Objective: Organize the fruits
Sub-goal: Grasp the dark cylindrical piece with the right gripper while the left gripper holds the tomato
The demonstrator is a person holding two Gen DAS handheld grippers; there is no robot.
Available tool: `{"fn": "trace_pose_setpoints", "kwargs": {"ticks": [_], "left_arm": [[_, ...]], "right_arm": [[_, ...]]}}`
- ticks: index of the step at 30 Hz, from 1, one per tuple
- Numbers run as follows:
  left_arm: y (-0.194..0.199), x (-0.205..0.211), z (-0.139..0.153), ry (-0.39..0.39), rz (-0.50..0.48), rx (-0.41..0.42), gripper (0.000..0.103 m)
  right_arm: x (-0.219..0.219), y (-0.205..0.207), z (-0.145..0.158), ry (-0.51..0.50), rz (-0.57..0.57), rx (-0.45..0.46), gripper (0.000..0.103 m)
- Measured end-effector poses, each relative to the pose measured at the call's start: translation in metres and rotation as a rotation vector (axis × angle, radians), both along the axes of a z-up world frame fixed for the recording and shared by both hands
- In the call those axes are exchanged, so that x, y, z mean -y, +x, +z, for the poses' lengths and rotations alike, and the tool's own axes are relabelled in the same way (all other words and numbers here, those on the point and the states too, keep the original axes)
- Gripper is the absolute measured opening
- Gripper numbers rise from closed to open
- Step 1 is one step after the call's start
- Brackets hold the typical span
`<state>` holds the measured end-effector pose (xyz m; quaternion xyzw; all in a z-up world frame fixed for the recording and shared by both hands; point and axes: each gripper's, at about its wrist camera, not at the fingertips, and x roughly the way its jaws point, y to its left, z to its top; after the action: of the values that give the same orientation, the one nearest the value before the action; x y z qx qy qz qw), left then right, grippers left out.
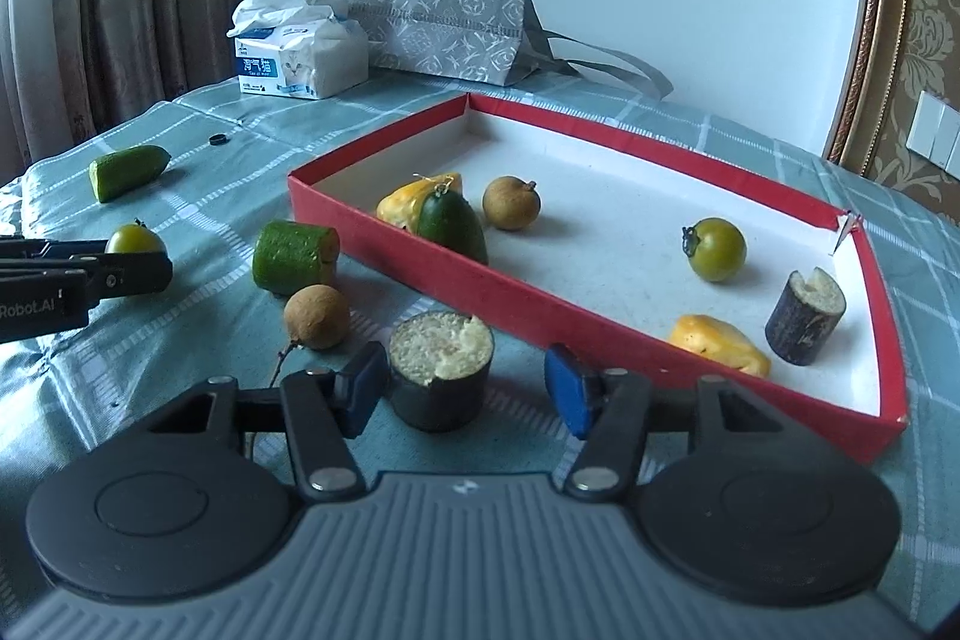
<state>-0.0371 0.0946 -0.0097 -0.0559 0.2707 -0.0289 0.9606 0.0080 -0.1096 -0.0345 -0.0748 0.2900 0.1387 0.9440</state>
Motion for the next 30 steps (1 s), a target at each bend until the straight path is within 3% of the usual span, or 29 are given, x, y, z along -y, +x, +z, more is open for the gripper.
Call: {"fn": "trace_pose_setpoints", "kwargs": {"ticks": [5,10,13,30], "left_arm": [[0.001,0.001,-0.001,0.000,-0.003,-0.003,0.032],[0.001,0.001,-0.002,-0.002,-0.002,-0.005,0.032],[0.001,0.000,-0.002,-0.003,-0.003,-0.005,0.032],[0.001,0.001,-0.002,0.011,0.005,0.001,0.032]], "right_arm": [[-0.001,0.001,0.000,0.002,0.012,-0.007,0.046],[0.000,0.001,0.000,0.011,0.014,-0.012,0.044],[0.000,0.002,0.000,0.023,0.020,-0.015,0.033],[0.016,-0.032,0.010,0.059,-0.006,0.072,0.033]]}}
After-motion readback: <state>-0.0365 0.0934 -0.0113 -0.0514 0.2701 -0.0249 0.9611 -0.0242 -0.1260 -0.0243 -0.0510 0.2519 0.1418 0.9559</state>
